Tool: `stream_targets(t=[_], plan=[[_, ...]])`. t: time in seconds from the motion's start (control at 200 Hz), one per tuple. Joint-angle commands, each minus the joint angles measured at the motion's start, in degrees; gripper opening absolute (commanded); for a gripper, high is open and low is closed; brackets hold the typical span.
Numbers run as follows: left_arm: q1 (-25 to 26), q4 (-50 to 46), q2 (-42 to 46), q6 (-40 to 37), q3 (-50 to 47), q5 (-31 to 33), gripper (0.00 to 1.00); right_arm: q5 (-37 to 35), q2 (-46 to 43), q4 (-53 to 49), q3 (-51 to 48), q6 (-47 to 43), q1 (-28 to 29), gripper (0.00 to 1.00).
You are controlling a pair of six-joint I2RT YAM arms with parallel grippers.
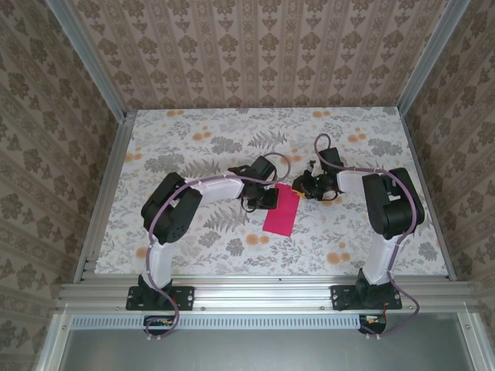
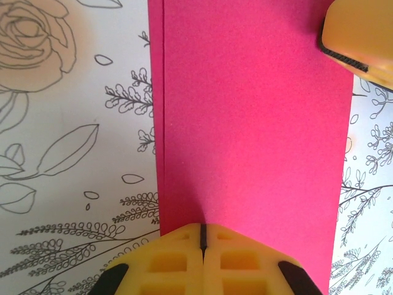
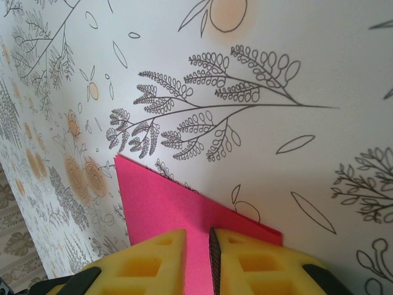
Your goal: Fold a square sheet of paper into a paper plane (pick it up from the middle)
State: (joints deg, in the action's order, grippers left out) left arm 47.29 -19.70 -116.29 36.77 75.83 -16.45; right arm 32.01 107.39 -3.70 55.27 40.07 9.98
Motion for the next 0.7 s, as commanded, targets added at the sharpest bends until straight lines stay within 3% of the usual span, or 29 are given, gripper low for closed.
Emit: stream_targets(t=[0.0,0.53,0.695], plan=[[1.0,-7.0,-1.5,-1.4,-2.4,1.9,0.0,-0.5,-2.2,-3.6,1.1,-1.2,-0.5,0.21],[1.2,-7.6,-1.5,-1.7,-1.6,2.2,0.0,0.4,3.8,-2.0,0.1,-1.8,-2.3,0.2],[1.4,-7.7,-1.2,-1.6,-2.2,2.4,0.0,1.2,0.4,-2.6,0.6,-1.8,-2.5,0.21]])
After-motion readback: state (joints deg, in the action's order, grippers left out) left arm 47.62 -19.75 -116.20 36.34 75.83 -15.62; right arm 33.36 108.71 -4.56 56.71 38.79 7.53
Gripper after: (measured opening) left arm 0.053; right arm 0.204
